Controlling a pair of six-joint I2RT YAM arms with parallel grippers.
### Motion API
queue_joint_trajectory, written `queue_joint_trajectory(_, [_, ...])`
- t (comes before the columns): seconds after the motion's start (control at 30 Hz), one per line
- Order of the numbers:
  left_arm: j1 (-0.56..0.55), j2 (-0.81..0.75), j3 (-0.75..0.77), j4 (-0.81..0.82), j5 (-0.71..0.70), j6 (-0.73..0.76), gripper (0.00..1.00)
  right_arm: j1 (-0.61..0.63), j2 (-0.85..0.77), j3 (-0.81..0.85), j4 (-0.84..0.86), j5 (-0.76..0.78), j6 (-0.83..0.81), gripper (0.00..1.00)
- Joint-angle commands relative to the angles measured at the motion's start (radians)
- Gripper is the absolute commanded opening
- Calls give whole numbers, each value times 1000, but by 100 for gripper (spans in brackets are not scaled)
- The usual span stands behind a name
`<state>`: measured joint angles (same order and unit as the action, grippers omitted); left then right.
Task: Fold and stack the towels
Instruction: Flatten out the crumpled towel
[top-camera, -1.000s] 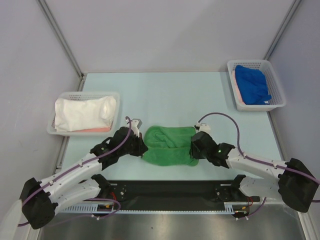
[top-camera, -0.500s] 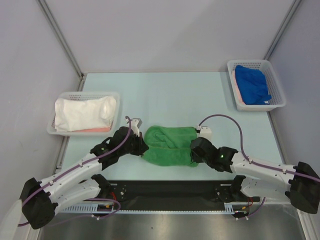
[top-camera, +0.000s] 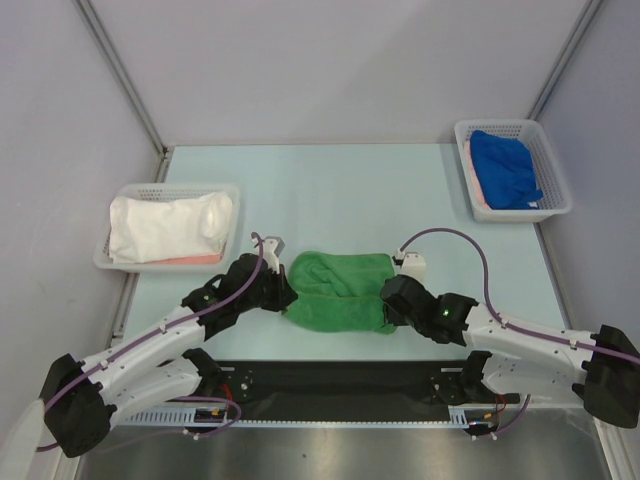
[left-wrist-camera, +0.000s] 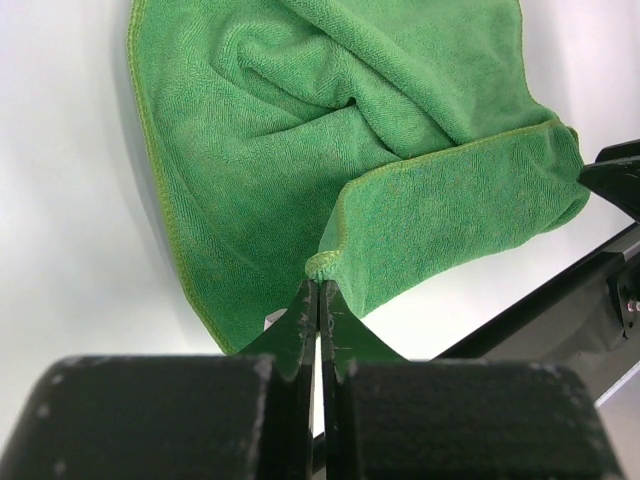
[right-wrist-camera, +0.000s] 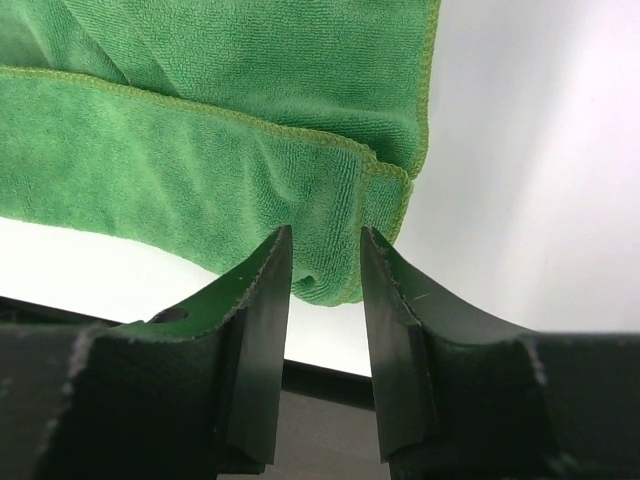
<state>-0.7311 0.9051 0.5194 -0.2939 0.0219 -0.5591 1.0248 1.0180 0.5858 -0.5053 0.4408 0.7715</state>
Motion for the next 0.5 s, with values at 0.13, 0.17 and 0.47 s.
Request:
queue_joint_trajectory(0.13, [-4, -2, -1, 39, 4, -10, 0, -3, 5, 11, 24, 19, 23, 37])
queue_joint_trajectory(0.17, [-4, -3, -1, 39, 4, -10, 0, -3, 8, 8, 27, 18, 22, 37])
queue_joint_trajectory(0.47, [-4, -3, -2, 39, 3, -12, 0, -12, 24, -3, 53, 1, 22, 30])
